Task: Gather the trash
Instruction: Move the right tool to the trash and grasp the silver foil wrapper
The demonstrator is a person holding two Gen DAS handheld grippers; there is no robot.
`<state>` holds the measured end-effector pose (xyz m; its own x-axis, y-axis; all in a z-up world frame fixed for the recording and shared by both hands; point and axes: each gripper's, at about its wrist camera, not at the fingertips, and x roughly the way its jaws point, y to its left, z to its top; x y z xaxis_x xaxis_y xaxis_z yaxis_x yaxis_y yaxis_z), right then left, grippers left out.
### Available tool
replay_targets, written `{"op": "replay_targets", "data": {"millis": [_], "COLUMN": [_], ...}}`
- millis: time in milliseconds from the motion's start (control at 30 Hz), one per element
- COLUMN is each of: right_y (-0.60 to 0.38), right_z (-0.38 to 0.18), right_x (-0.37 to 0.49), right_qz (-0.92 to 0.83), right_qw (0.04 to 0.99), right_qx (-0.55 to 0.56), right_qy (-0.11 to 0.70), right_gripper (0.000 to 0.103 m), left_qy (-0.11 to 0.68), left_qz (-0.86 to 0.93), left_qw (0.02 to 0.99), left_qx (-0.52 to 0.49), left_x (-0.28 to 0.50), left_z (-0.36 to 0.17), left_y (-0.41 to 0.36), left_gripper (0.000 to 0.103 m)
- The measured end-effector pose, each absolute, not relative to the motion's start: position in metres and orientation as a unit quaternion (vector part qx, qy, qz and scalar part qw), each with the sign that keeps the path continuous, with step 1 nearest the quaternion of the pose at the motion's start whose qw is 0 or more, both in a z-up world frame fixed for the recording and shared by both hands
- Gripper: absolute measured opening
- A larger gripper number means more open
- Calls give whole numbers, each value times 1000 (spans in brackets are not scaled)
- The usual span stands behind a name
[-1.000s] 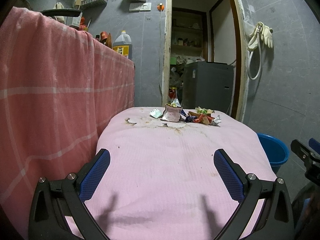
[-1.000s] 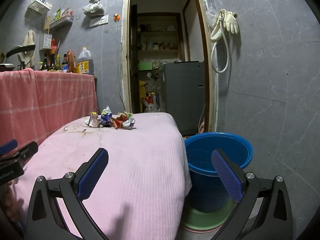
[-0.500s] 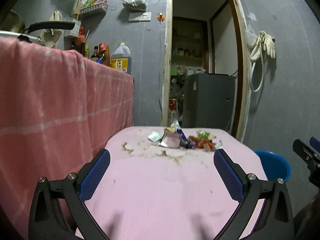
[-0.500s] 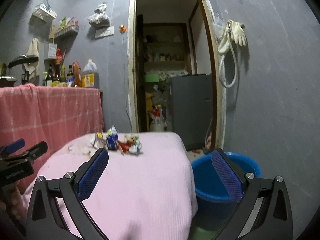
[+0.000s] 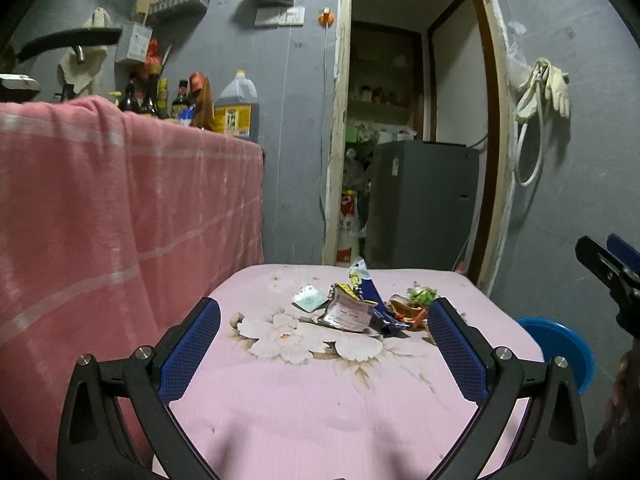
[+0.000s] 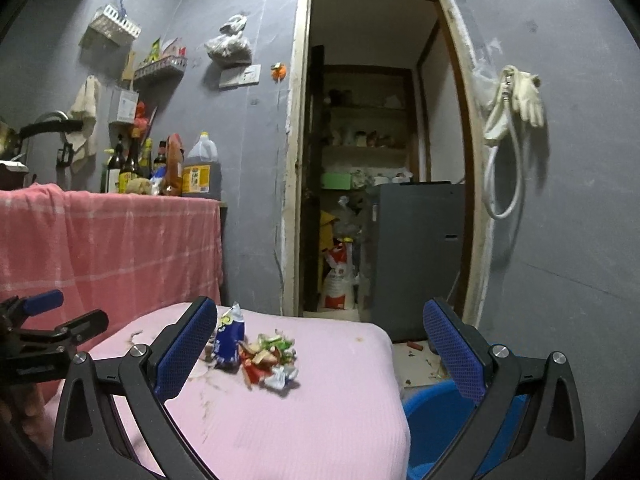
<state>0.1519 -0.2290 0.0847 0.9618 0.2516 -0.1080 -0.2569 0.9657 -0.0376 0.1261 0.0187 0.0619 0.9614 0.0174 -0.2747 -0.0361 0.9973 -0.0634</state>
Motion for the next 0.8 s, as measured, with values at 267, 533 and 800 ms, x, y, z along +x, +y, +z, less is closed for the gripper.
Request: {"op": "replay_targets", "data": {"millis": [267, 533, 800], "right_y": [-223, -219, -217], "right_z": [67, 35, 16], "right_x": [205, 241, 258], "right_qz": [156, 180, 225], "right_qw": [982, 961, 934], "right_qx": [-40, -31, -23], "right_qy": [101, 208, 276], "right_gripper": [103, 102, 76], "left_qy": [193, 267, 328], "left_qz": [-8, -47, -110], "left_qw": [980, 959, 934], "left_qx": [-44, -82, -92], "left_x": [190, 241, 252], "left_z": [56, 37, 20], "left_y": [36, 44, 24], "left_gripper": [101, 101, 74]}}
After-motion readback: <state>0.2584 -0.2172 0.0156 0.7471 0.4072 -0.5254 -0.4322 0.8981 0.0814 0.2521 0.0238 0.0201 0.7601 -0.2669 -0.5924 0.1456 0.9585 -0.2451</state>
